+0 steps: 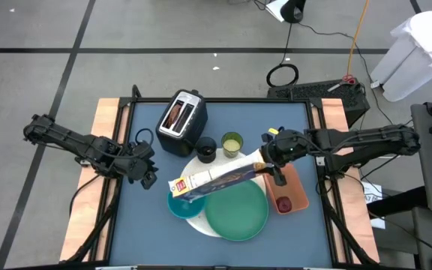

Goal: Arrange a breakfast setting
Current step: Pour the cereal from the purple cereal box into the blue bowl

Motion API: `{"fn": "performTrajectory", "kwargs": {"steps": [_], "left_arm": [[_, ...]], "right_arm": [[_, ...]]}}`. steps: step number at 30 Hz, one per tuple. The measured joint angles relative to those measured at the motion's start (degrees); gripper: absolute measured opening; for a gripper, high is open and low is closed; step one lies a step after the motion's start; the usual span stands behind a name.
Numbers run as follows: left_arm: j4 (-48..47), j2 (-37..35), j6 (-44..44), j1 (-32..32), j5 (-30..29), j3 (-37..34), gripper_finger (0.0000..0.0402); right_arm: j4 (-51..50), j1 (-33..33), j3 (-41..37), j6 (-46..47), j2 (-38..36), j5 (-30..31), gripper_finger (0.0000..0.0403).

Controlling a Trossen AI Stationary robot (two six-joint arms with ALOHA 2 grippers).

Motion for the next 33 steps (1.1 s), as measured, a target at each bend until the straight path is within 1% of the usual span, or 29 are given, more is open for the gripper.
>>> {"fn": "performTrajectory", "kwargs": {"steps": [2,4,9,12,19,23,27,33], "left_arm": [[0.0,0.0,0.0,0.0,0.0,0.0,0.0145],[0.0,0.0,0.0,0.0,0.0,0.0,0.0145],[0.0,0.0,0.0,0.0,0.0,0.0,0.0145],[0.0,0.0,0.0,0.0,0.0,0.0,0.0145],[0.0,0.0,-0.1,0.0,0.0,0.0,0.0145],[0.0,0.0,-0.2,0.0,0.0,0.0,0.0145],[0.0,0.0,-0.3,0.0,0.0,0.0,0.0145],[0.0,0.0,-0.3,0.0,0.0,0.0,0.0145]], "right_arm": [[2.4,0.0,0.0,-0.7,-0.1,0.0,0.0167],[2.5,0.0,0.1,-0.8,-0.2,0.0,0.0167],[-1.2,0.0,0.1,-0.8,0.9,0.0,0.0167],[-1.2,0.0,0.3,-0.8,0.8,0.0,0.0167],[-5.1,0.0,6.0,-1.9,0.8,0.7,0.0167],[-8.1,0.0,8.5,-3.0,0.8,3.8,0.0167],[-8.7,0.2,8.9,-3.5,1.4,4.7,0.0167],[-11.7,1.1,8.9,-3.2,4.7,4.6,0.0167]]}}
